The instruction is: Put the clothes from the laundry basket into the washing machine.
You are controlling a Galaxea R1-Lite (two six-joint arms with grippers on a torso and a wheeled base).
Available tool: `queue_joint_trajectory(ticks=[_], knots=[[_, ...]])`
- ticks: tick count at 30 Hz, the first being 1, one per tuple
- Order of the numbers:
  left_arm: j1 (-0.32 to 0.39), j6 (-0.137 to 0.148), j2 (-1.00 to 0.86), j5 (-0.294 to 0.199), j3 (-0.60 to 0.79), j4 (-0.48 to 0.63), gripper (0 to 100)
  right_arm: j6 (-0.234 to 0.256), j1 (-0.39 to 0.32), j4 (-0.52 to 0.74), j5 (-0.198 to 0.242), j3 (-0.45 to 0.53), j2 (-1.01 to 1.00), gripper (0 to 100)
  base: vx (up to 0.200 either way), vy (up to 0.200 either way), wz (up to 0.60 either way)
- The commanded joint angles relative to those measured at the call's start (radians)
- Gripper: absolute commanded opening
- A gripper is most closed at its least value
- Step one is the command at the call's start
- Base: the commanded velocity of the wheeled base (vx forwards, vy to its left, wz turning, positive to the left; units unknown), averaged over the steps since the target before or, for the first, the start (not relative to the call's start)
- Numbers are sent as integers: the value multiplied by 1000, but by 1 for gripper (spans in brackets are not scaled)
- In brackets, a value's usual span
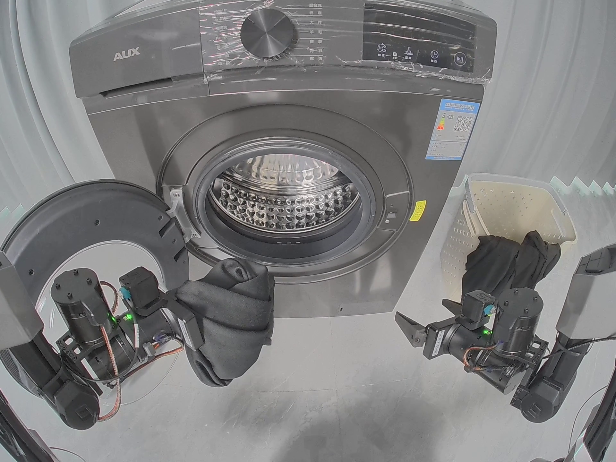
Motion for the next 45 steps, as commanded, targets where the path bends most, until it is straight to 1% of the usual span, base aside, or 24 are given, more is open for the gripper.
queue_joint_trajectory(ticks=[1, 7, 10, 13, 22, 25, 31, 40, 45], knots=[[0, 0, 13, 0, 3, 0, 0, 3, 2, 0, 0, 0, 5, 100, 0, 0, 0], [-5, 2, 25, 0, 3, 0, 0, 3, 9, 0, -1, 0, 1, 100, 200, 0, 0], [-10, 5, 30, 0, 6, -1, 0, 5, 9, -2, -1, 0, 0, 100, 0, 0, 0], [-11, 17, 31, 0, 11, -1, 0, 5, 9, -2, -1, 1, 1, 100, 0, 0, 0], [-14, 19, 36, 0, 14, -1, 0, 5, 11, -2, -1, 5, 3, 100, 0, 0, 0], [-16, 29, 36, 0, 21, -1, 0, 6, 11, -2, -1, 5, 5, 100, 0, 0, 0], [-13, 32, 42, 0, 18, -1, 0, 6, 11, -2, -1, 5, 5, 100, 0, 0, 0], [-16, 34, 58, 0, 15, -1, 0, 6, 17, -2, -1, 5, 3, 100, 200, 0, 0], [-23, 34, 62, 0, 18, -1, 0, 6, 17, -2, -1, 6, 3, 100, 0, 0, 0]])
